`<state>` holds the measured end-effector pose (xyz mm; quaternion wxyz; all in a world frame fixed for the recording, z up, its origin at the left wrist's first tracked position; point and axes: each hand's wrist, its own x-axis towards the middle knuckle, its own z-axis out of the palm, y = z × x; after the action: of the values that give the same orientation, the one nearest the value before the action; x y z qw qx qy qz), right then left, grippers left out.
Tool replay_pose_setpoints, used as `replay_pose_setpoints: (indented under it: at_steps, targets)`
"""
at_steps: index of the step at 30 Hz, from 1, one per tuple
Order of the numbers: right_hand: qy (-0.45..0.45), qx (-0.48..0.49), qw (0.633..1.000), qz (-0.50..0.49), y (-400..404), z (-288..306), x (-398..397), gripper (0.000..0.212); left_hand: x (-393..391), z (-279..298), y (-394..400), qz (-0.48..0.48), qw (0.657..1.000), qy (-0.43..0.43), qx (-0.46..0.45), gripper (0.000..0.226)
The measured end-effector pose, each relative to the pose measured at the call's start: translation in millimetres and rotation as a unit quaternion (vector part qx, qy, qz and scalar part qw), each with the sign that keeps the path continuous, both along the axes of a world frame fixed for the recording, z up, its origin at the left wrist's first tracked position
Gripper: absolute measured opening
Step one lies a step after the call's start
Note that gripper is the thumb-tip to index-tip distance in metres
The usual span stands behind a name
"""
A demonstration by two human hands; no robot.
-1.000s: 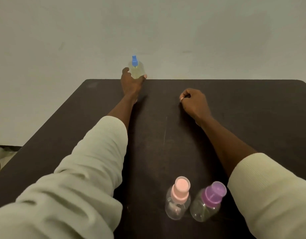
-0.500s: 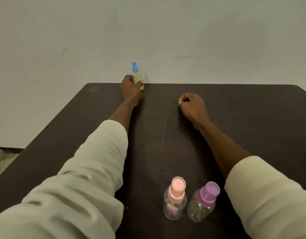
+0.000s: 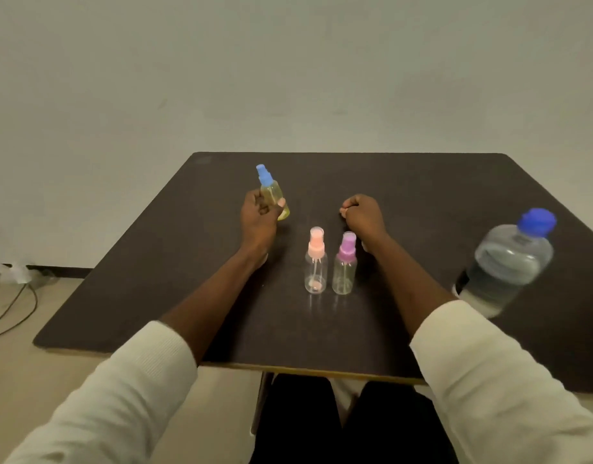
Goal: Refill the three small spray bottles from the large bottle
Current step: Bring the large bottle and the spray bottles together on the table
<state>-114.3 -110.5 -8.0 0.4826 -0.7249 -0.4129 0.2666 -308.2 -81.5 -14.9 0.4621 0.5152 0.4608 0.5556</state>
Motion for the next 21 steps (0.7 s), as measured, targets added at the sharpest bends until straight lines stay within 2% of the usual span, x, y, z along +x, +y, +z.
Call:
replay_pose_setpoints:
  at_steps: [5, 9, 15, 21]
  targets:
    - [0.027, 0.014, 1.0, -0.008, -75.2, -3.8, -14.3, 0.011, -23.6, -0.7, -93.6, -0.04, 0.999, 0.015, -0.009, 0.034]
    - [0.021, 0.02, 0.999, -0.018, -121.7, -7.0, -25.7, 0.012, -34.1, -2.1, -133.8, -0.045, 0.998, 0.037, -0.005, 0.033]
    - [-0.027, 0.042, 0.999, -0.011, -165.7, -18.4, -34.9, 0.024, -36.3, -1.3, -153.3, -0.067, 0.994, 0.083, 0.015, 0.036]
    - [-0.038, 0.069, 0.997, 0.006, -172.9, -20.2, -37.0, 0.023, -36.4, -5.7, -152.6, -0.062, 0.991, 0.114, 0.024, 0.04]
